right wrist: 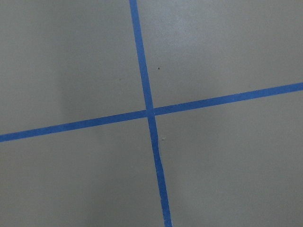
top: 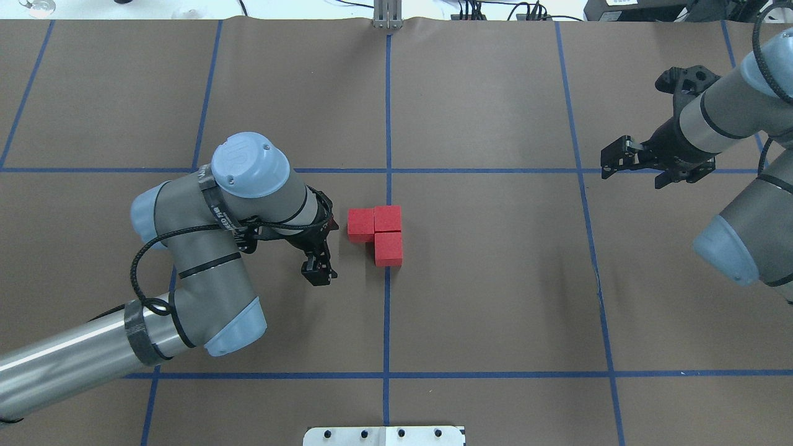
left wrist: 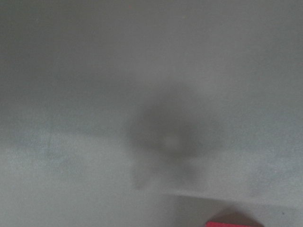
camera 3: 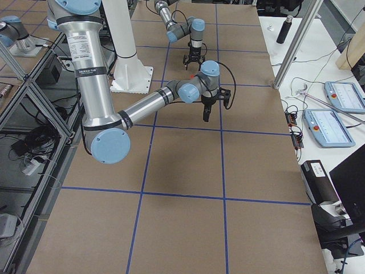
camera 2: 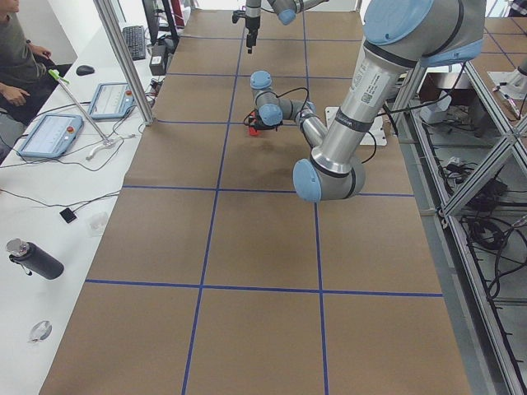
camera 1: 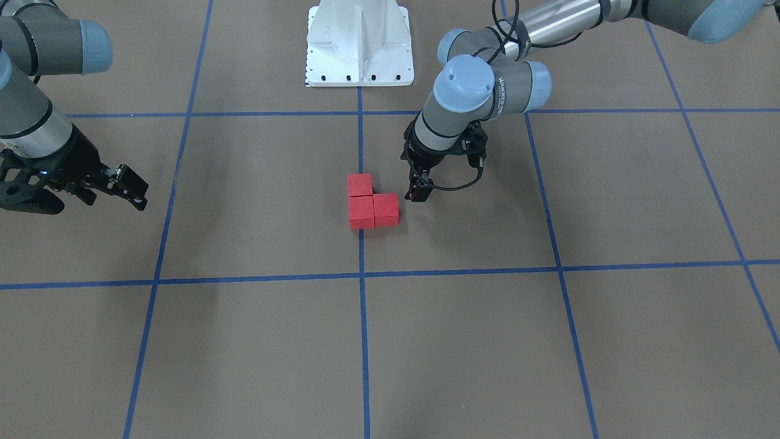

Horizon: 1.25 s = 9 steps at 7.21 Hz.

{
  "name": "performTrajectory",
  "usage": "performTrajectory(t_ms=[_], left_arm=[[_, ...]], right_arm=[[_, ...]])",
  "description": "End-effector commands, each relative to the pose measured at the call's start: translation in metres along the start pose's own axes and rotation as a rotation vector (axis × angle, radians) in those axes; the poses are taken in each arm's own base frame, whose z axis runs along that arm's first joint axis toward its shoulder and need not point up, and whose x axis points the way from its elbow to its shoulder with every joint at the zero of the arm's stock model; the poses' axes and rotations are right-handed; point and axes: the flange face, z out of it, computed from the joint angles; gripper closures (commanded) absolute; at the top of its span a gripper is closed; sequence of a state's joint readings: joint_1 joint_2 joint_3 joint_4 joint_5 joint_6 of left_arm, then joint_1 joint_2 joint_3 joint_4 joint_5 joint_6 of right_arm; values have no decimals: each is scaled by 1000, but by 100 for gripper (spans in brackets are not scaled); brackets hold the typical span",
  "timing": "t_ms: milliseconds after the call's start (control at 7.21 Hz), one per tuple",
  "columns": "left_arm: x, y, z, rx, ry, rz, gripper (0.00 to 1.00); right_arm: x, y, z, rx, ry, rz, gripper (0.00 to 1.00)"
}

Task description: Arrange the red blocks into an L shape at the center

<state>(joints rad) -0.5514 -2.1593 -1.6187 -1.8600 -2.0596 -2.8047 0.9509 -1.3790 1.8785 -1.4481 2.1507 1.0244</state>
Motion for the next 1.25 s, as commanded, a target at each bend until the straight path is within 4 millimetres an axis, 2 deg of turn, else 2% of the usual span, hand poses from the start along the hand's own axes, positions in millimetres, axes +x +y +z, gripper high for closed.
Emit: performTrajectory(t_ms=[0, 278, 416, 555, 694, 833, 972, 1110], left_arm=[[-21, -70, -51, -4, 39, 262, 0], [-46, -174, -98, 68, 54, 644, 0], [-39, -219, -115, 119, 50, 804, 0], [-29, -263, -136, 117, 16, 941, 0], [-17, -314, -169, 129, 16, 1052, 0], [-2, -374, -192, 130, 3, 1157, 0], [14, -431, -207, 121, -6, 1266, 0], [14, -478, -216, 151, -24, 1344, 0]], right_arm=[[6, -6, -5, 9, 0, -2, 0], [40, -22, -15, 29, 23, -63, 0], [60, -34, -16, 3, 12, -67, 0], [90, -45, -22, -23, -4, -85, 0], [117, -49, -28, -26, -7, -122, 0], [139, -55, -33, -19, -1, -141, 0], [167, -66, -37, -19, 0, -159, 0], [207, -82, -47, -18, -12, -180, 0]])
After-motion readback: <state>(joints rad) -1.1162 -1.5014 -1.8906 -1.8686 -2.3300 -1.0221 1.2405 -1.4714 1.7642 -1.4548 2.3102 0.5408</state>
